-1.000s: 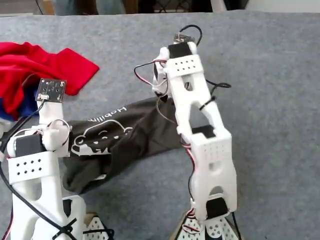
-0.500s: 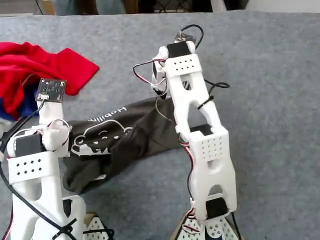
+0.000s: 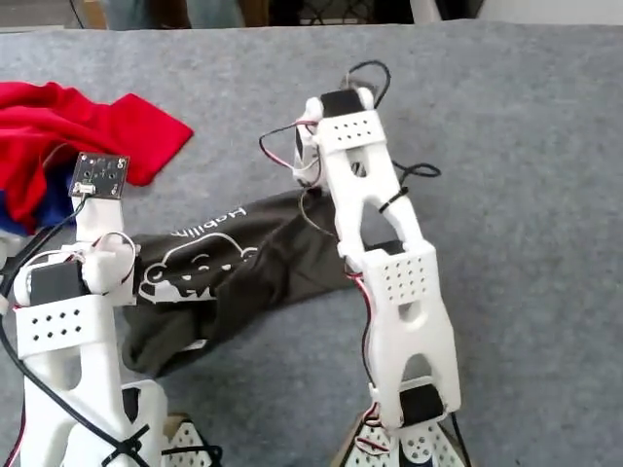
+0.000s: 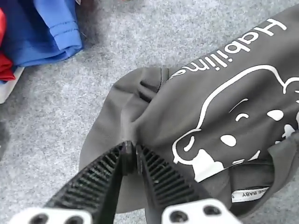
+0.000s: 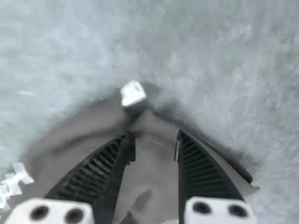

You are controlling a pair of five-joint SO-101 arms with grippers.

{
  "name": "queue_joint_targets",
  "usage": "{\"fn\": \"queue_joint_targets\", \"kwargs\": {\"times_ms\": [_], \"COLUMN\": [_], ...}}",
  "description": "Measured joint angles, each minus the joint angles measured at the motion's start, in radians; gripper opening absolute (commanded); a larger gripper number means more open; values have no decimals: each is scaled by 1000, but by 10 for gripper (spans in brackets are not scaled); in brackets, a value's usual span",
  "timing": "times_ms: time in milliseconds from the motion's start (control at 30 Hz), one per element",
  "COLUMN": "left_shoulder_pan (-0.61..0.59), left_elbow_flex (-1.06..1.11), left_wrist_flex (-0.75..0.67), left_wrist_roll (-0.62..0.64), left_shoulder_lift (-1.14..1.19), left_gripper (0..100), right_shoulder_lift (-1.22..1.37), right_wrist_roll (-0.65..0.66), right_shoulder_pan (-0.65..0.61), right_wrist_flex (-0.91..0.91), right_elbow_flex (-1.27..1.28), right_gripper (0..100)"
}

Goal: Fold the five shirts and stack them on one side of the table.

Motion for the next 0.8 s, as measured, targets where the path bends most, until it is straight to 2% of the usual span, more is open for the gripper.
{"fn": "queue_joint_targets", "kwargs": {"times_ms": [167, 533, 800], "left_shoulder_pan": [0, 0, 0], "left_elbow_flex": [0, 5, 26], "left_wrist_flex": [0, 0, 0], "left_wrist_roll": [0, 0, 0], "left_shoulder_lift": [0, 0, 0], "left_gripper": [29, 29, 29], "right_shoulder_lift": [3, 135, 137], "right_wrist_roll": [0, -3, -3], "right_shoulder_pan": [0, -2, -5], "right_wrist_flex": [0, 0, 0], "right_elbow_flex": [-94, -97, -97], "right_gripper": [155, 155, 97]}}
